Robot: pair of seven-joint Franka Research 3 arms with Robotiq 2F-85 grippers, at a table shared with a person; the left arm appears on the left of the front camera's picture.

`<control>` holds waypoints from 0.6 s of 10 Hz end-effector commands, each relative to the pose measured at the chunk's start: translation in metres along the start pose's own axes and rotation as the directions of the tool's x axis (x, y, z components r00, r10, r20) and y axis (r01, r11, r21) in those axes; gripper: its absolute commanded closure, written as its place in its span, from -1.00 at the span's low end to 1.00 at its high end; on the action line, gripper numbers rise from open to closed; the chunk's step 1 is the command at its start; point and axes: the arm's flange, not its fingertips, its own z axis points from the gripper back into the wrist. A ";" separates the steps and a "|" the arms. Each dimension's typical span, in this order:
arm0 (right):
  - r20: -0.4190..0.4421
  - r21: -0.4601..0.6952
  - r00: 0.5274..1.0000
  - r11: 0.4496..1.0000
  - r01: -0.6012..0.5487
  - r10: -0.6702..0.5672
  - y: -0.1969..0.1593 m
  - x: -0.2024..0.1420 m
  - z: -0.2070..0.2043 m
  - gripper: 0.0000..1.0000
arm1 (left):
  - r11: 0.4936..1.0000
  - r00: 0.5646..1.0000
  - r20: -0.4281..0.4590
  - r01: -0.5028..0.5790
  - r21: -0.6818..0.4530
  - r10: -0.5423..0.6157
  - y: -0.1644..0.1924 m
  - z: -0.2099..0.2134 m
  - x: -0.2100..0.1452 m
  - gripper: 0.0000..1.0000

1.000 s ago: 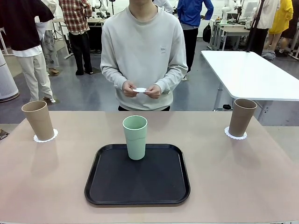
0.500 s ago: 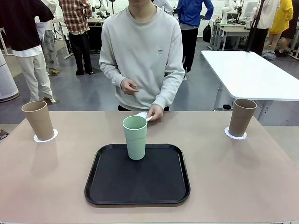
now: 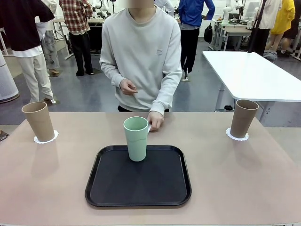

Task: Place coasters on the table and set cups on them.
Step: Take one Reusable plastic cup from the Flat Tray and place it on a coaster set by the human.

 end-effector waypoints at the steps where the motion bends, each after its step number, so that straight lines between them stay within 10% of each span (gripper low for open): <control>1: 0.008 0.008 1.000 1.000 0.003 -0.003 0.000 0.000 0.001 -1.00 | 1.000 1.000 0.003 0.003 -0.009 -0.003 -0.002 0.001 -0.001 -1.00; 6: 0.008 0.008 1.000 1.000 0.003 -0.003 0.000 0.000 0.001 -1.00 | 1.000 1.000 0.003 0.003 -0.009 -0.003 -0.002 0.001 -0.001 -1.00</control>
